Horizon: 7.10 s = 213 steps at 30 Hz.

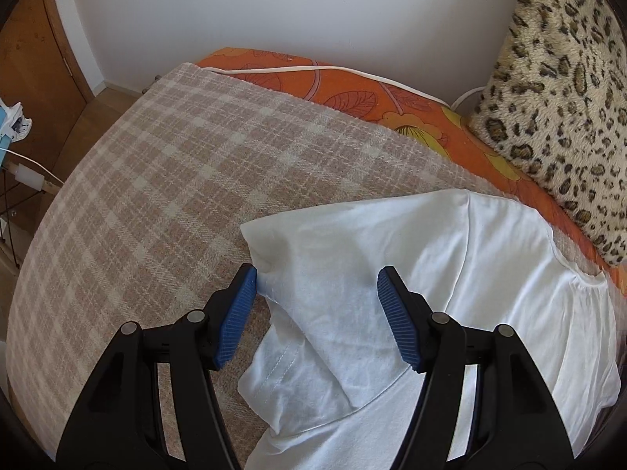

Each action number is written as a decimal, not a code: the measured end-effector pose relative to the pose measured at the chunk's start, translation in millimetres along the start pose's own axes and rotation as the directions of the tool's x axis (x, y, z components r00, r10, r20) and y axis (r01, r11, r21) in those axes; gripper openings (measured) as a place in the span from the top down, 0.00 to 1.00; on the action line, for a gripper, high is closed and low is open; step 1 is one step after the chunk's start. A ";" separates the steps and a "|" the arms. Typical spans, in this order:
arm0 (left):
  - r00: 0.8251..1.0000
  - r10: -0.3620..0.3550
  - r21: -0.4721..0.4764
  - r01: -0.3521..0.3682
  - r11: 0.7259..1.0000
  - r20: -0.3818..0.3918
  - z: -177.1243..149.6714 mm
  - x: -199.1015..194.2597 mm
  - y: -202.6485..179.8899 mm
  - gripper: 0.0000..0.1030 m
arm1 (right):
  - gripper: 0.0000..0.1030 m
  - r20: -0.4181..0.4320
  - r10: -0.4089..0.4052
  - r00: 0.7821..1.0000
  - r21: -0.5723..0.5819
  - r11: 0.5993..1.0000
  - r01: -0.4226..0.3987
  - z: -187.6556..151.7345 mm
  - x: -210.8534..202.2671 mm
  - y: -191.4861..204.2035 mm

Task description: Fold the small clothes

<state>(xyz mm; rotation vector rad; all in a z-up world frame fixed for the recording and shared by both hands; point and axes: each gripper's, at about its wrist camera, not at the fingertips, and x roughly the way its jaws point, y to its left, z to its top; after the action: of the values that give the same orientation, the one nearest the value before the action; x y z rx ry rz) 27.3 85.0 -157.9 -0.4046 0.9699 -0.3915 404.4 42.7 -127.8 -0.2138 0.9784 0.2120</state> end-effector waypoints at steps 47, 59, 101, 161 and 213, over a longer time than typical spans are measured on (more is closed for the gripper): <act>0.954 -0.173 0.316 0.248 0.916 -0.247 -12.4 69.2 -148.9 0.89 | 0.63 0.094 -0.018 0.995 0.395 0.919 -0.020 -87.4 -73.1 -251.1; 0.987 -0.092 0.214 0.119 0.970 -0.131 -13.8 17.9 -96.7 0.68 | 0.52 0.155 0.029 0.987 0.377 0.922 -0.086 -131.7 -113.6 -258.1; 0.983 -0.174 0.074 0.178 0.981 -0.053 -30.4 20.4 -64.4 0.95 | 0.95 0.038 0.011 0.999 0.277 0.961 -0.021 -25.8 -23.3 -171.6; 0.990 -0.139 0.106 0.139 0.985 -0.004 -22.8 21.9 -61.1 0.97 | 0.97 -0.016 0.015 1.000 0.226 0.974 -0.011 -24.4 -21.6 -154.5; 0.964 -0.250 0.459 0.264 0.848 -0.094 30.8 22.4 -273.5 0.60 | 0.43 0.235 -0.016 0.972 0.491 0.865 -0.105 -297.9 -261.3 -384.6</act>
<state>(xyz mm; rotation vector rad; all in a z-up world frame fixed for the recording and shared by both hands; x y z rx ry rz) 27.2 -155.8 -22.7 -0.0827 0.8162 -0.8608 130.9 -428.5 -38.1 0.3096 0.7738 0.0167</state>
